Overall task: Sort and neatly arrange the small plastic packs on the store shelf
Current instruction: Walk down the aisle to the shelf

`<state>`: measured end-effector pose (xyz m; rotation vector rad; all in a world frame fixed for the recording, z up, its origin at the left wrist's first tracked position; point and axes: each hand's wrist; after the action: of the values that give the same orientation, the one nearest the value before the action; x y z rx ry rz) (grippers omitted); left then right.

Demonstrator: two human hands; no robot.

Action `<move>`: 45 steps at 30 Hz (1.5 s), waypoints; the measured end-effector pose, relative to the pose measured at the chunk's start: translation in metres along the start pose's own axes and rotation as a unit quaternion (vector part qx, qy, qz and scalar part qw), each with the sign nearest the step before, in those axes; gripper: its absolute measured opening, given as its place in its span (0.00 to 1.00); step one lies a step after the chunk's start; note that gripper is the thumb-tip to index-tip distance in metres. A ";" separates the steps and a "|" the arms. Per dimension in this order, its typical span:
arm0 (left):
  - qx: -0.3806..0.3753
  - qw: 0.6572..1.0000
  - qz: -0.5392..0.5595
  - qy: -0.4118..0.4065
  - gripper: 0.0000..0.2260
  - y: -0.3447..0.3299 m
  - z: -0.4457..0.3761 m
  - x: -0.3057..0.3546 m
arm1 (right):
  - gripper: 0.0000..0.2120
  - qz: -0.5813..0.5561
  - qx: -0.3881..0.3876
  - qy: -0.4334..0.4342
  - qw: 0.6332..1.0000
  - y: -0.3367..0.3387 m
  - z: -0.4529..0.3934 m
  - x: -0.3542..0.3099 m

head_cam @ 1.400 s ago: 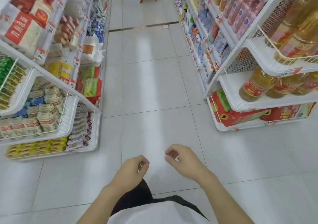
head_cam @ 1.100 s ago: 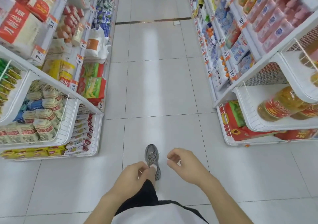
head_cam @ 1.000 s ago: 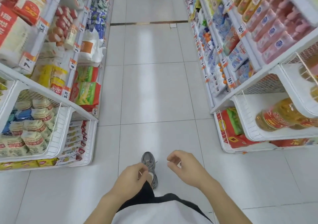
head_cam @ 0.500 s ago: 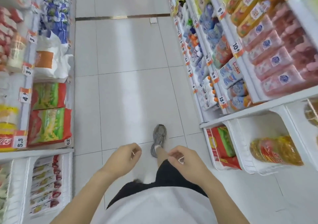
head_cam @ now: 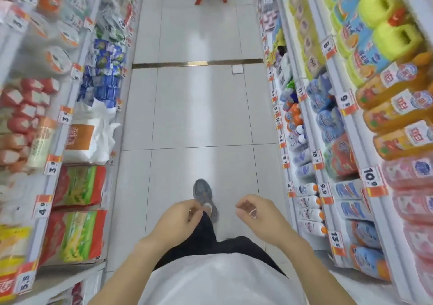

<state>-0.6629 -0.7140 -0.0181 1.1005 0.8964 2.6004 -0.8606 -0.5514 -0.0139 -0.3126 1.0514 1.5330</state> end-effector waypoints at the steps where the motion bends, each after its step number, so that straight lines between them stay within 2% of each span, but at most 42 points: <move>1: -0.005 1.000 0.008 -0.001 0.08 0.014 -0.027 0.005 | 0.04 0.006 -0.003 0.003 1.000 0.014 -0.028 -0.009; 5: -0.011 0.999 0.042 -0.015 0.07 0.079 -0.139 0.023 | 0.03 0.016 0.007 0.003 1.000 0.076 -0.138 -0.052; 12: -0.031 0.998 0.008 -0.055 0.08 0.223 -0.323 0.078 | 0.03 -0.023 0.040 -0.015 0.999 0.189 -0.281 -0.137; 18: -0.052 0.996 -0.023 -0.075 0.08 0.321 -0.485 0.128 | 0.04 -0.055 0.056 -0.056 0.995 0.277 -0.408 -0.161; 24: -0.042 0.998 -0.004 -0.048 0.07 0.403 -0.649 0.175 | 0.03 -0.040 0.039 -0.036 0.998 0.395 -0.580 -0.190; 31: -0.016 1.000 0.013 -0.011 0.08 0.517 -0.788 0.224 | 0.03 -0.004 0.018 -0.008 1.000 0.539 -0.758 -0.272; 37: -0.023 0.998 0.043 -0.028 0.02 0.608 -0.944 0.238 | 0.03 0.004 0.036 -0.001 0.999 0.627 -0.926 -0.332; 45: -0.027 0.998 0.050 -0.038 0.06 0.778 -1.153 0.270 | 0.03 -0.020 0.066 -0.038 0.997 0.738 -1.111 -0.436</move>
<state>-1.6108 -1.7673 -0.0247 1.2500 0.7686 2.6258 -1.7951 -1.5977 -0.0020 -0.1815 1.0742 1.4217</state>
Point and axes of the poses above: each hand's wrist, its own z-axis away from the middle knuckle, its own y-axis out of the back of the hand, x = y × z, and after that the axes turned 2 degrees about -y, right-handed
